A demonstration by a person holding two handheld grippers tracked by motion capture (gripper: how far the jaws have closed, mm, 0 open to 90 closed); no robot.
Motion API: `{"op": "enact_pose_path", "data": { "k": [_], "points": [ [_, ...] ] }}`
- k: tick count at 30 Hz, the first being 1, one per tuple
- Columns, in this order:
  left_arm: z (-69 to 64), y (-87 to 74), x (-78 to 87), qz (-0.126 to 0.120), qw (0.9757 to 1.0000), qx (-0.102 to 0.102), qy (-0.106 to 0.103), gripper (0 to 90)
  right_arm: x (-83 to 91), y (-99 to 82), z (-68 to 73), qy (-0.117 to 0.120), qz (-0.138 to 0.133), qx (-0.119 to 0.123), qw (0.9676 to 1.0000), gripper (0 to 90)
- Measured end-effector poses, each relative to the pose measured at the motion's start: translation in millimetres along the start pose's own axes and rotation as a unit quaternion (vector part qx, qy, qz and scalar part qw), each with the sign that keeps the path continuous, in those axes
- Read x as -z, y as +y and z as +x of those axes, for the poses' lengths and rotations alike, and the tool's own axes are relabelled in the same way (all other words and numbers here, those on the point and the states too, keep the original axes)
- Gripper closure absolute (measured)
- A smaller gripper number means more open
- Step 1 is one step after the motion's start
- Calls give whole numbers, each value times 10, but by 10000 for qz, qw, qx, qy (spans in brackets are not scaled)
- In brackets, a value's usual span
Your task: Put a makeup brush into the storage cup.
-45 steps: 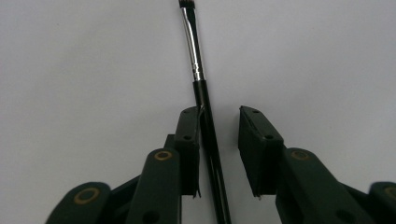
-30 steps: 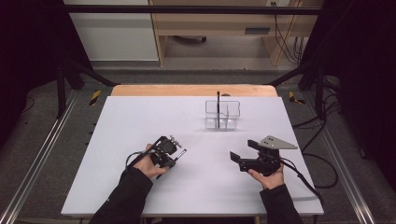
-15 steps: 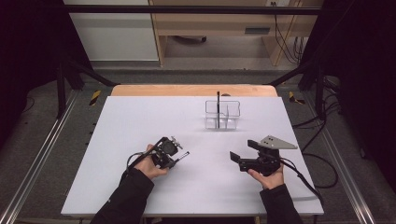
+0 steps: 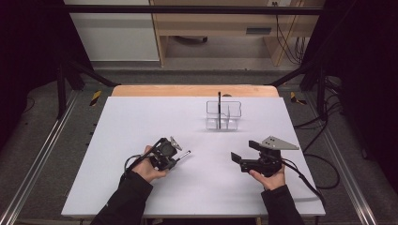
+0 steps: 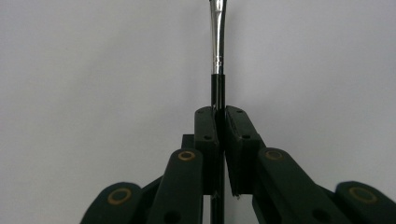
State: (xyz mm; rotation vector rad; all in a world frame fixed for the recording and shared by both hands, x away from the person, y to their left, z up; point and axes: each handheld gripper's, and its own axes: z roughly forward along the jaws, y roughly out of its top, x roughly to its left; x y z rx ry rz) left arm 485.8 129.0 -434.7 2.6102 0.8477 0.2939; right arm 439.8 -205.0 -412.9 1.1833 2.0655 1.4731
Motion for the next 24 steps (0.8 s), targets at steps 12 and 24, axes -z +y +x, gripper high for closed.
{"op": "enact_pose_path", "data": {
  "k": [12,24],
  "points": [
    [-35,-139,157,-599,9979,222,-101,834,-3,-3,5,24,-9,-18,10000,124],
    [-60,-231,280,-1103,9928,454,-35,834,8,3,16,52,-30,-16,10000,123]
  ]
}}
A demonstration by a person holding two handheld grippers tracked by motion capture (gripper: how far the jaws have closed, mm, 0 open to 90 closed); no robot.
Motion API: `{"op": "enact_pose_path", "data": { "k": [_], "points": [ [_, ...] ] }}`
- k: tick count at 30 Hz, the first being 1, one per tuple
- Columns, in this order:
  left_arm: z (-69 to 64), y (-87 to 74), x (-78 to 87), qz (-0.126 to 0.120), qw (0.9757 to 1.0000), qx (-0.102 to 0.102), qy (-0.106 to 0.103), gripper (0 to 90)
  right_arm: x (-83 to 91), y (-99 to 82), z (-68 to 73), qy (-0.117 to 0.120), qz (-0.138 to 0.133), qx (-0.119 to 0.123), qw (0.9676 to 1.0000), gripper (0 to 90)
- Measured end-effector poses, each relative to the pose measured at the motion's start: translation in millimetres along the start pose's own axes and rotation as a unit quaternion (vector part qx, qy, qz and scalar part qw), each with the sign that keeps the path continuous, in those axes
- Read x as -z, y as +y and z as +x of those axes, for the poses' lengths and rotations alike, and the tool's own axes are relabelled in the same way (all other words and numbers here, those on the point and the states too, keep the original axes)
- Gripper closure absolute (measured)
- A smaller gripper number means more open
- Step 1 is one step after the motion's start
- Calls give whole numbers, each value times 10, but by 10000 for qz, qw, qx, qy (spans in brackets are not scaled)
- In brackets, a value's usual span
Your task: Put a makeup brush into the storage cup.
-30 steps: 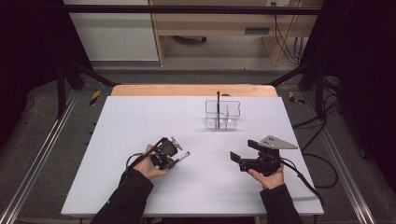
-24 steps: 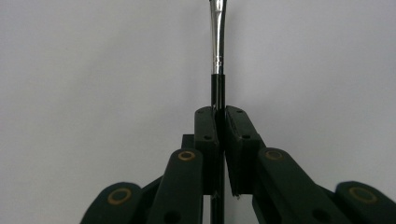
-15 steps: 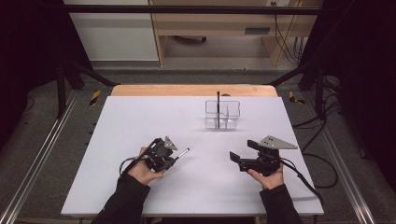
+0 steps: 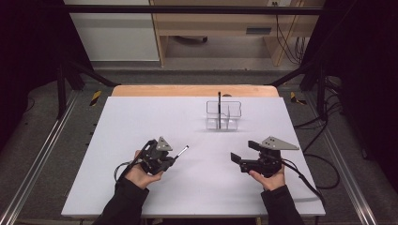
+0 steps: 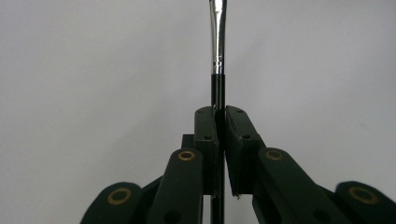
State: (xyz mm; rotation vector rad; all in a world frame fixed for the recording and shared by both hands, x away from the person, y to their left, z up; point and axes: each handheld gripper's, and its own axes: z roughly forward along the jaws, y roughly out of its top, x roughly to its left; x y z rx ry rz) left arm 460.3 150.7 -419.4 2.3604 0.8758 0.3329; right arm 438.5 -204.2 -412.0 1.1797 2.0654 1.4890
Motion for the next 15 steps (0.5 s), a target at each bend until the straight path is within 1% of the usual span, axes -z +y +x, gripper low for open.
{"op": "enact_pose_path", "data": {
  "k": [2,3,5,8,12,14,15],
  "points": [
    [-4,-40,31,-124,9999,79,31,834,5,4,2,19,-21,-30,10000,120],
    [-4,-40,31,-124,9999,79,31,834,5,6,5,23,-27,-34,10000,119],
    [3,-62,56,-228,9996,156,52,834,3,8,12,41,-38,-46,10000,117],
    [9,-76,87,-291,9993,234,47,834,-2,10,25,72,-43,-57,9999,114],
    [-8,-85,97,-416,9987,296,85,834,-14,12,38,88,-50,-82,9999,101],
    [-23,-90,107,-538,9979,350,106,834,-17,14,39,92,-72,-114,9999,96],
    [-23,-90,107,-538,9979,350,106,834,-19,15,40,96,-83,-126,9998,94]
  ]
}}
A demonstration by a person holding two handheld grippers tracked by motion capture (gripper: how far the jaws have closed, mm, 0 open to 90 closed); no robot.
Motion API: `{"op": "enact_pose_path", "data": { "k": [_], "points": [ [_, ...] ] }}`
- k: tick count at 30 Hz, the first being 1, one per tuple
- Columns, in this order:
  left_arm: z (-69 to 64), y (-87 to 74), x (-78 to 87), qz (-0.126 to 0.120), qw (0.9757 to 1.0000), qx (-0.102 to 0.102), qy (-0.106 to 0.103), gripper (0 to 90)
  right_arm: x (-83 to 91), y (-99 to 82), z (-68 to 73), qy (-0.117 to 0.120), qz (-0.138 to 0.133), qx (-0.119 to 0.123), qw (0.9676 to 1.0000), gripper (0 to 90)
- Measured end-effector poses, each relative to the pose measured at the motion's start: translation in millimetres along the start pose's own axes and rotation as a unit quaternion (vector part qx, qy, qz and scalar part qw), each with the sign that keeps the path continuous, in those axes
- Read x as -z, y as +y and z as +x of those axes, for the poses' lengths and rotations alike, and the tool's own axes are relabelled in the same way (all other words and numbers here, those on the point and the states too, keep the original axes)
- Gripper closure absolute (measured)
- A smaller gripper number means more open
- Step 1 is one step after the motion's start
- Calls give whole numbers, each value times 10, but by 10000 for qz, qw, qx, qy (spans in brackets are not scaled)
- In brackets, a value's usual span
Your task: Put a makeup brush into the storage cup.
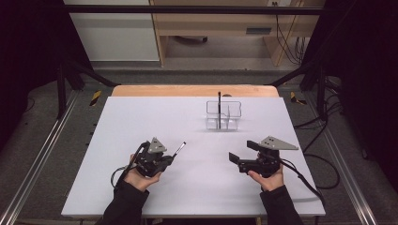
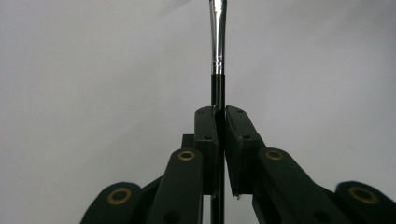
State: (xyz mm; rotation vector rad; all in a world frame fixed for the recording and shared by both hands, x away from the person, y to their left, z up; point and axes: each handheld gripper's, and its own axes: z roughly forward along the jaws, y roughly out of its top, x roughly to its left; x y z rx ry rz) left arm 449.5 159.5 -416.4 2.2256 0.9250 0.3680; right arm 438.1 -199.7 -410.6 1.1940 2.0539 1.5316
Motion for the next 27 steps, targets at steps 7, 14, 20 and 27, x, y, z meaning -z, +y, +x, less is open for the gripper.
{"op": "enact_pose_path", "data": {
  "k": [7,14,20,27],
  "points": [
    [-52,4,7,-267,9996,67,55,834,-11,21,17,-16,-97,-68,9999,88],
    [-93,12,1,-458,9988,162,39,834,-46,41,60,-40,-121,-102,9999,89],
    [-114,36,13,-562,9982,187,-5,834,-92,72,110,-23,-151,-130,9998,95],
    [-106,70,59,-771,9965,331,41,834,-123,144,157,3,-229,-120,9997,88]
  ]
}}
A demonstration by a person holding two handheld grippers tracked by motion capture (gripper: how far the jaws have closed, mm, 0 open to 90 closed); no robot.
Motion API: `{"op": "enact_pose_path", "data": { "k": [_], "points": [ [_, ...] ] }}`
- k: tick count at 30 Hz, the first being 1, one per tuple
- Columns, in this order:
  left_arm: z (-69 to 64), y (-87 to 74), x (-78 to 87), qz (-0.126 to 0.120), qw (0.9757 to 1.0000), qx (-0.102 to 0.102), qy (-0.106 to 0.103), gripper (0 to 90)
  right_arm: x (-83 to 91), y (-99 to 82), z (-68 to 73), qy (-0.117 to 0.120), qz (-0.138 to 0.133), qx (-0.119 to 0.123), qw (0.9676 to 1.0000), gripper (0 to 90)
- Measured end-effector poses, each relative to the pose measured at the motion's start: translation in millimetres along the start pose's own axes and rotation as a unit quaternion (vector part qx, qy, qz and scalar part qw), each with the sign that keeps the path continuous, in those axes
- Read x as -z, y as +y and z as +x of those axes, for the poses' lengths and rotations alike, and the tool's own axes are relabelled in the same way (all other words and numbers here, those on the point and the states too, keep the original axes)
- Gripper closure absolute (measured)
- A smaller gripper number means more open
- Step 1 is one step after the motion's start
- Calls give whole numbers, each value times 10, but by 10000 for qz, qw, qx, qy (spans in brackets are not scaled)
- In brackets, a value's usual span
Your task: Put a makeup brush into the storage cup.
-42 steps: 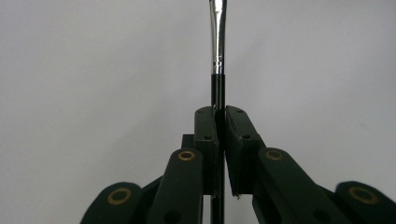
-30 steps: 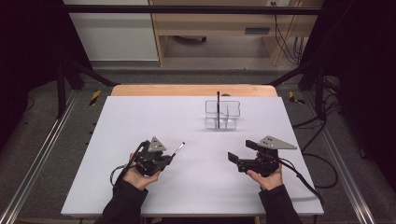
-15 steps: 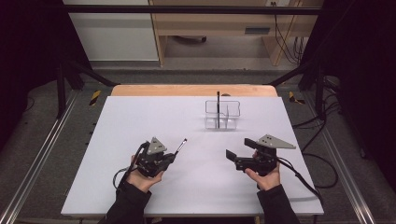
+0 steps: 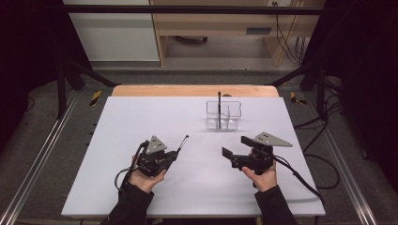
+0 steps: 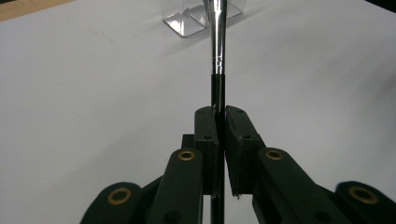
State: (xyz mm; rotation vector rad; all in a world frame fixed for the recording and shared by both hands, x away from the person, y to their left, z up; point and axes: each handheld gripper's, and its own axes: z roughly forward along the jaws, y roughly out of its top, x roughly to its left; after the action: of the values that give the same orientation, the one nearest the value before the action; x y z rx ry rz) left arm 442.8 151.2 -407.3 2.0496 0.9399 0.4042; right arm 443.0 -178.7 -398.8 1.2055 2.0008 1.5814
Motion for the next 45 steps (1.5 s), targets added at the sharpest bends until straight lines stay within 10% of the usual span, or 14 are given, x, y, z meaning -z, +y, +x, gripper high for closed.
{"op": "enact_pose_path", "data": {
  "k": [45],
  "points": [
    [-241,85,-168,-900,9950,416,-154,834,-355,251,259,202,-260,-659,9973,144]
  ]
}}
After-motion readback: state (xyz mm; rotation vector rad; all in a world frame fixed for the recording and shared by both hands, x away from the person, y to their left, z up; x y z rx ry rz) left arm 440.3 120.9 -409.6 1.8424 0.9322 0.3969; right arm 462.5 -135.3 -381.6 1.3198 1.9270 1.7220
